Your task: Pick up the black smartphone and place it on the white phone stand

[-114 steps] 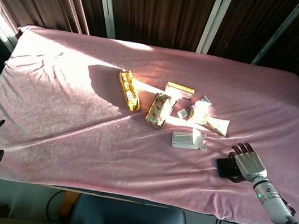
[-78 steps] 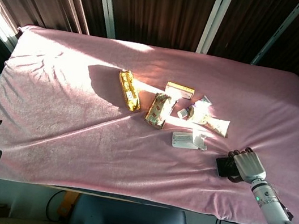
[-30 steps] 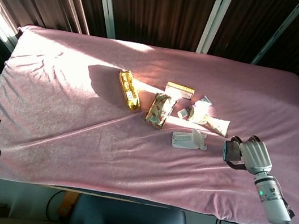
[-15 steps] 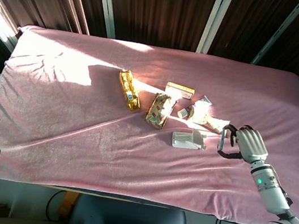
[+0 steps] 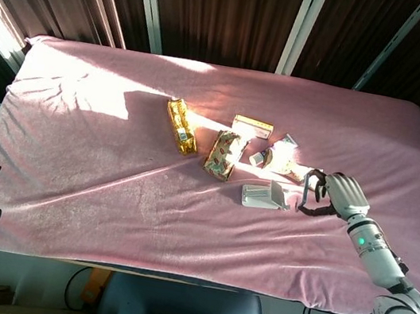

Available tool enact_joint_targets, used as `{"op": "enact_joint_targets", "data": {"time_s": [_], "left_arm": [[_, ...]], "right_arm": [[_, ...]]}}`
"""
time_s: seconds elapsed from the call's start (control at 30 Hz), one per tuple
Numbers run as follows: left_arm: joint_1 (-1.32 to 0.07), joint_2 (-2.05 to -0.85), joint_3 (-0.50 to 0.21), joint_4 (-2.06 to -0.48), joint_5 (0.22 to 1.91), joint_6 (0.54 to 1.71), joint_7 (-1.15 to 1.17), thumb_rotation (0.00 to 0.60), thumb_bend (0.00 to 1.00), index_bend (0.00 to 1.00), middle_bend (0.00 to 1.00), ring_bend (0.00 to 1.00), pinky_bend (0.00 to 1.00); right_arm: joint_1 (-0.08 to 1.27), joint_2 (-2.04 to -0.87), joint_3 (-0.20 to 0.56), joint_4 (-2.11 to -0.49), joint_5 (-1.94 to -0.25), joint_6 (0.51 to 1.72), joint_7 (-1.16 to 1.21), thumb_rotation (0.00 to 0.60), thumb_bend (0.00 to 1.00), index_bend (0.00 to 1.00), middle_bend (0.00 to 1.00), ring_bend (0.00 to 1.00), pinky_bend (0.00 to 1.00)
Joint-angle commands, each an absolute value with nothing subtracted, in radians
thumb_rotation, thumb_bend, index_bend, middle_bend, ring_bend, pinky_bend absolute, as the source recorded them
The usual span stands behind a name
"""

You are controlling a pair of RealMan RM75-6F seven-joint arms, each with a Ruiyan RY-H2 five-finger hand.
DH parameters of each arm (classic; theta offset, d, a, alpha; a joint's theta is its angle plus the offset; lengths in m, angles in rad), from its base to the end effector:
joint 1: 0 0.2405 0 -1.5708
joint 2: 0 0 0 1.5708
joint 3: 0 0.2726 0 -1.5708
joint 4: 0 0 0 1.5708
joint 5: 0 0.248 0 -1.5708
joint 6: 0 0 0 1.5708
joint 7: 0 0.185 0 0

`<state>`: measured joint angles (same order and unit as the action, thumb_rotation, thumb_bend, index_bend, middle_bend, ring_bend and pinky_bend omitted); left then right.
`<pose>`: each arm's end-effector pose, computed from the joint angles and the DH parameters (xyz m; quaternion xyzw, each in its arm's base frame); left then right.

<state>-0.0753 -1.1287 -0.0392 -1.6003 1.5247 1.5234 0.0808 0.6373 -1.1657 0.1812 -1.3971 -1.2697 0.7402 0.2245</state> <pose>-0.3383 0.2206 0.1320 -0.6089 -0.3522 -0.3747 0.6040 -0.2769 -0.4344 0.0716 0.6830 -0.4788 0.3324 0.4402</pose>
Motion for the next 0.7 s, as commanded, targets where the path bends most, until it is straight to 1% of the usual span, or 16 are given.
{"op": "enact_joint_targets", "data": {"time_s": [0.03, 0.47, 0.7], "left_arm": [[-0.076, -1.129, -0.040, -1.601, 1.524, 1.523, 0.082, 0.600, 0.41, 0.00, 0.00, 0.00, 0.17], [-0.076, -1.127, -0.042, -1.601, 1.520, 1.523, 0.079, 0.600, 0.41, 0.00, 0.00, 0.01, 0.17], [-0.078, -1.129, -0.041, -1.602, 1.520, 1.519, 0.085, 0.600, 0.41, 0.00, 0.00, 0.01, 0.17]], "right_arm": [[0.668, -1.155, 0.195, -1.395, -1.245, 0.686, 0.260, 0.600, 0.33, 1.00, 0.76, 0.60, 0.39], [0.738, -1.173, 0.205, -1.375, -1.192, 0.579, 0.270, 0.600, 0.33, 1.00, 0.76, 0.60, 0.39], [0.761, -1.199, 0.208, -1.341, -1.160, 0.555, 0.265, 0.600, 0.33, 1.00, 0.76, 0.60, 0.39]]}}
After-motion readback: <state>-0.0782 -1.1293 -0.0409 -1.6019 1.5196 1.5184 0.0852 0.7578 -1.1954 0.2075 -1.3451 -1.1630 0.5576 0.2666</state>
